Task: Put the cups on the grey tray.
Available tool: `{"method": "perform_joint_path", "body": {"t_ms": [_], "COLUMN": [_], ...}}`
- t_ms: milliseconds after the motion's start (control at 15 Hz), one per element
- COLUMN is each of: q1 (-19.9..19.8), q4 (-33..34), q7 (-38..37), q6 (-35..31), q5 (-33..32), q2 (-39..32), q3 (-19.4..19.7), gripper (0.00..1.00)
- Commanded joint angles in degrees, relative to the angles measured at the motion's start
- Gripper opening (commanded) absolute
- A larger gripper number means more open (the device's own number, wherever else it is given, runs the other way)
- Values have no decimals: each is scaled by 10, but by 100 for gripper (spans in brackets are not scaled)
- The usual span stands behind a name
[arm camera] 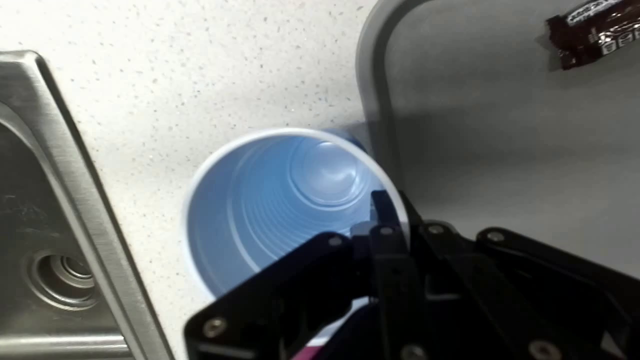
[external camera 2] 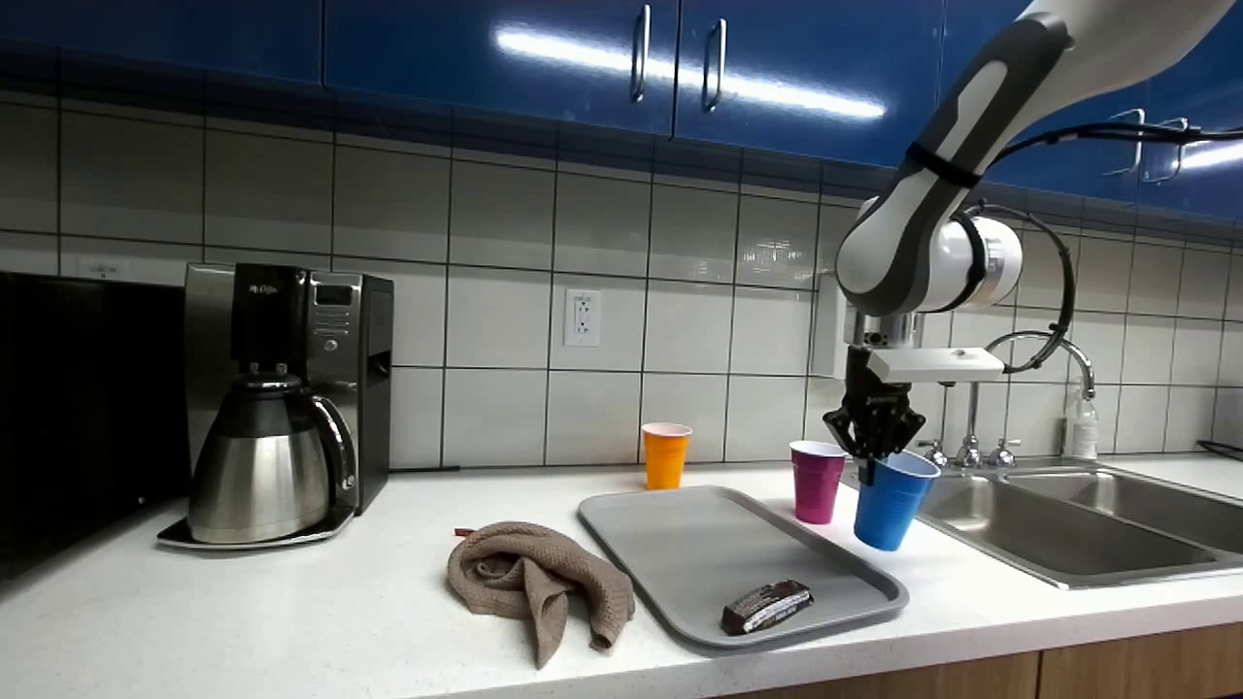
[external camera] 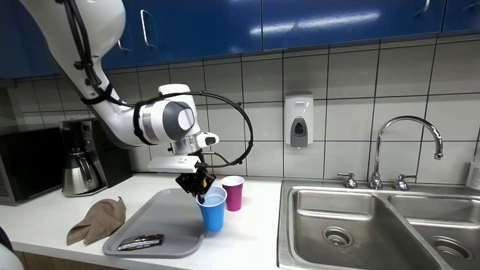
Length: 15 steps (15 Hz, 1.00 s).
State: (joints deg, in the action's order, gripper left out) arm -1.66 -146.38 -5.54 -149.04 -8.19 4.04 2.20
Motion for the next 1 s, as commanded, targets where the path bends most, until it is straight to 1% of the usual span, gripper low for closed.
{"method": "perform_joint_path", "body": {"t_ms": [0, 267, 600, 933], "q1": [13, 30, 42, 49], "q4": [2, 1, 0, 5], "q7": [-21, -23, -29, -27], "q6": [33, 40, 47, 81], "q5": [-10, -11, -18, -27], "q2": [25, 33, 34, 28], "q3": [-24, -45, -65, -73], "gripper": [1, 1, 1, 1]}}
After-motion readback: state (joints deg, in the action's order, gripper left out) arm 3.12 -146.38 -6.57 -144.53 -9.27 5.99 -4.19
